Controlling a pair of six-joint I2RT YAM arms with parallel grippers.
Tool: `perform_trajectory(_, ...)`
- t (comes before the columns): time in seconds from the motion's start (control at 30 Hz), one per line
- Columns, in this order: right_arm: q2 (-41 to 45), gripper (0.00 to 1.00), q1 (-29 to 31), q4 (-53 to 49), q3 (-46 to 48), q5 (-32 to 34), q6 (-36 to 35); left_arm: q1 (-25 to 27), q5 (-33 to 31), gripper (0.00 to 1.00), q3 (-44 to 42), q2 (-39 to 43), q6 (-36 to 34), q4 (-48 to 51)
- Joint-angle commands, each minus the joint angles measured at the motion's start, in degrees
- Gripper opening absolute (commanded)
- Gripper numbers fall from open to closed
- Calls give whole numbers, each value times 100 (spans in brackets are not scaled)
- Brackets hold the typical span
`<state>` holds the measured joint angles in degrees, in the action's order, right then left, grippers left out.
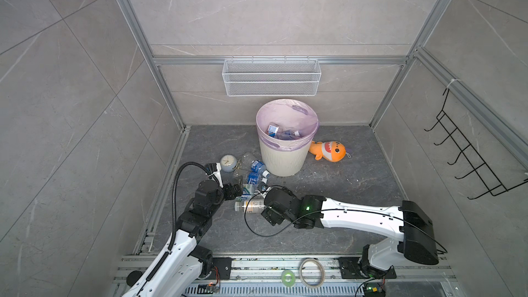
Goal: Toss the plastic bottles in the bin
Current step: 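Return the left gripper to the pile while the right gripper reaches the bottles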
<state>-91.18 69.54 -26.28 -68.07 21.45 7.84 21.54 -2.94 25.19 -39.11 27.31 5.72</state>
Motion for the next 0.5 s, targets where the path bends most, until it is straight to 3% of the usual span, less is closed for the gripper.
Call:
perform_trajectory(0.0, -303, 88, 42, -39, -360, -170, -306, -52, -93, 98, -203, 282, 161, -106)
perform_trajectory(0.47, -1467, 89, 28, -48, -1191, -613, -711, -112, -800, 97, -937, 1183, 34, 269)
